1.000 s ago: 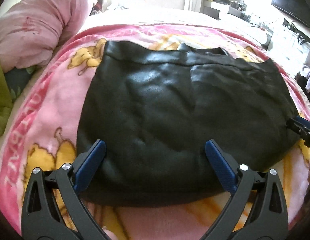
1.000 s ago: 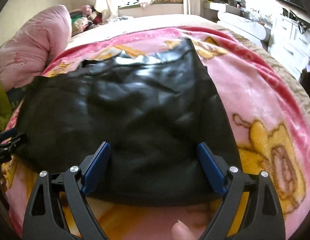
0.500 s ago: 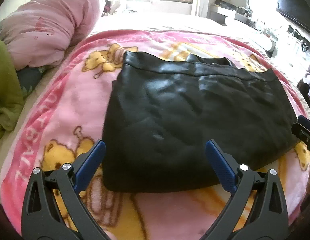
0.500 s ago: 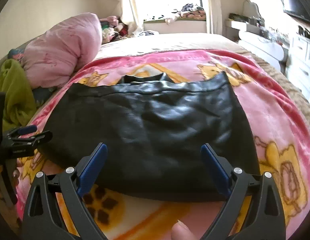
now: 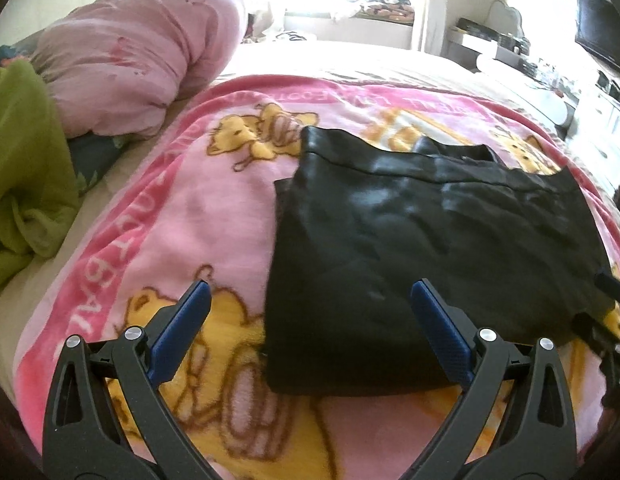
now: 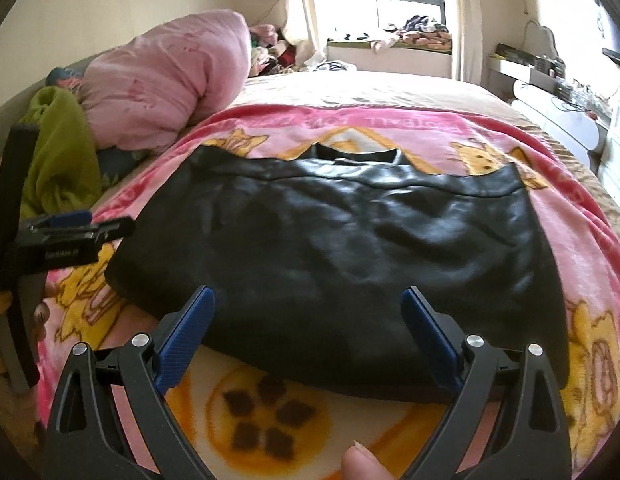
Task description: Fold large clothes
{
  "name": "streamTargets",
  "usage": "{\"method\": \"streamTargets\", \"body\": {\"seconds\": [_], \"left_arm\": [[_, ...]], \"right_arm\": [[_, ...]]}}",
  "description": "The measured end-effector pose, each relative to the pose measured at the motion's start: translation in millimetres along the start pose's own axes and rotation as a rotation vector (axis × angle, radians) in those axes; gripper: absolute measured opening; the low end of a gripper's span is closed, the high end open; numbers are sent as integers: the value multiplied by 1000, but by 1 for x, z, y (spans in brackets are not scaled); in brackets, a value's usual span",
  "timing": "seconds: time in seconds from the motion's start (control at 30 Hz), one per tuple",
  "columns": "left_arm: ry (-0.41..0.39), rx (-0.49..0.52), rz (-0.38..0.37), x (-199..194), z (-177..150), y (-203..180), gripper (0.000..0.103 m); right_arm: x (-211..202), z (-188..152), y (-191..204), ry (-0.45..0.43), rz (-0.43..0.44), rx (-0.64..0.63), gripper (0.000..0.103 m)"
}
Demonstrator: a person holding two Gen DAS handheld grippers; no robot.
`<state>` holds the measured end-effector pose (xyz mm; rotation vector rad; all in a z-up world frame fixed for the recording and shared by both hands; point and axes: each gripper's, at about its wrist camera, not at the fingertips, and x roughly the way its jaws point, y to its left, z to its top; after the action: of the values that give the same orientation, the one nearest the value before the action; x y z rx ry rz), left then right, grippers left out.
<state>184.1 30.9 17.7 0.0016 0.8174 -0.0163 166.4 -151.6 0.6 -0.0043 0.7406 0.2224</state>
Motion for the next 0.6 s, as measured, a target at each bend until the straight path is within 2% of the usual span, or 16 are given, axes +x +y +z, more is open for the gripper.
{"method": "streamTargets", "body": {"seconds": [0.03,0.07,0.13,0.23,0.3,0.43,0.6], "left_arm": [[-3,-9,5,1,0,3,94],[-5,-16,11,2,0,5,94],[-1,-31,17,5,0,10,94],[7,-49,24,12,0,15,94],[12,-64,18,18,0,19,94],[14,-78,-5,29,0,21,94],[42,-92,-18,47,1,21,94]], "right_arm": [[2,-1,3,6,0,-7,73],[3,-2,6,11,-1,-11,69],[7,-4,11,21,3,-20,50],[14,-8,17,41,8,-29,34],[19,-11,19,62,13,-27,30],[35,-22,23,122,-17,-53,29],[48,-31,19,140,-10,-28,30]]}}
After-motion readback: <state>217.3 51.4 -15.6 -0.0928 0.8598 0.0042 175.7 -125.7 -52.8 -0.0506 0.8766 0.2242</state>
